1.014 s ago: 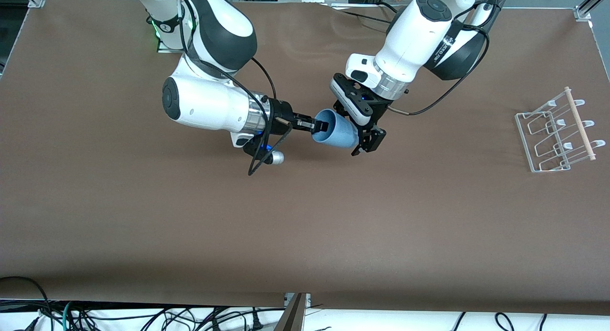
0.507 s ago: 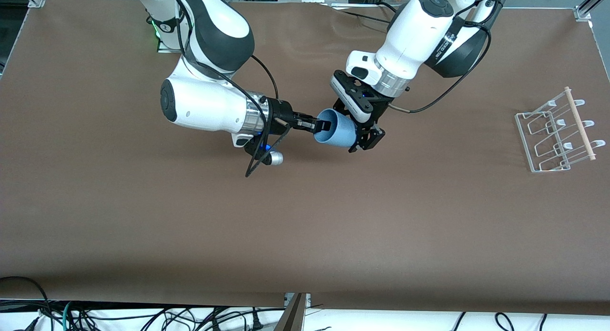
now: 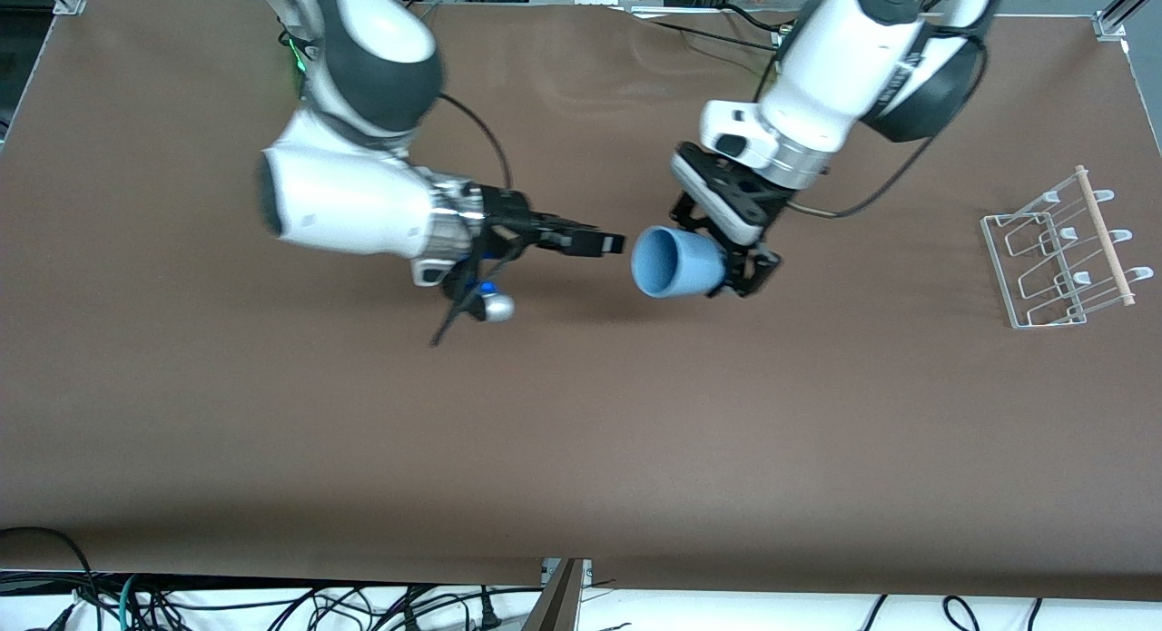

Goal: Transfer cup to left arm and place on rack
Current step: 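Carry the cup to the rack with the left gripper while the right gripper withdraws, then lower the cup into the rack slot with the left gripper, then open the left gripper and lift it away from the rack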

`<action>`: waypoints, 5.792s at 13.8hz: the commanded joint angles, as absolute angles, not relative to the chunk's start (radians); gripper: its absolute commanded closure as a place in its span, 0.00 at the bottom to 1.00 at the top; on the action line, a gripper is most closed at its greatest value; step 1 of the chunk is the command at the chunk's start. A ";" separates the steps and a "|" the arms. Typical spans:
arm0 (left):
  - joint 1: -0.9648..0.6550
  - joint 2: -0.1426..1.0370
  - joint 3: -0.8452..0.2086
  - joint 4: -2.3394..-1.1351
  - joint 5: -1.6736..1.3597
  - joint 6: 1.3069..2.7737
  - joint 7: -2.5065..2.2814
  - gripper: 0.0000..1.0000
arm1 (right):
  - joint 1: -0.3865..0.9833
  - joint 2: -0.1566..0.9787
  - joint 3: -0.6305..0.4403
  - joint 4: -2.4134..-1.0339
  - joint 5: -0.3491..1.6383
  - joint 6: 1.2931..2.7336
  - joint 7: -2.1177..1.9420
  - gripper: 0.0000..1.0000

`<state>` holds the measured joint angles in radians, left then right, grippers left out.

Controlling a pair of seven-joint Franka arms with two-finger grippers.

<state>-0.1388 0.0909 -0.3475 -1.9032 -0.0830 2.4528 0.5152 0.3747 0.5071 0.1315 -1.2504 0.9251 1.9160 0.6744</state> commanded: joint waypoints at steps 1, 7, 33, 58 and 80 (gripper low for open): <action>-0.060 0.028 -0.348 -1.899 -0.072 2.270 0.448 1.00 | 0.247 0.489 0.147 -1.195 0.905 1.751 0.681 0.00; 0.187 0.014 -0.347 -1.885 0.057 1.885 0.437 1.00 | 0.181 0.489 0.149 -1.157 0.406 1.638 0.575 0.00; 0.528 0.411 -0.350 -1.937 0.946 1.141 0.417 1.00 | -0.071 0.060 0.069 -1.588 -0.012 1.614 -0.084 0.00; 0.332 0.531 -0.354 -1.432 0.927 0.954 0.403 0.00 | -0.072 0.092 0.057 -1.540 -0.011 1.612 -0.089 0.00; -0.002 -0.161 -0.115 -1.848 0.008 1.775 -0.037 0.00 | -0.071 0.091 0.058 -1.540 -0.011 1.612 -0.087 0.00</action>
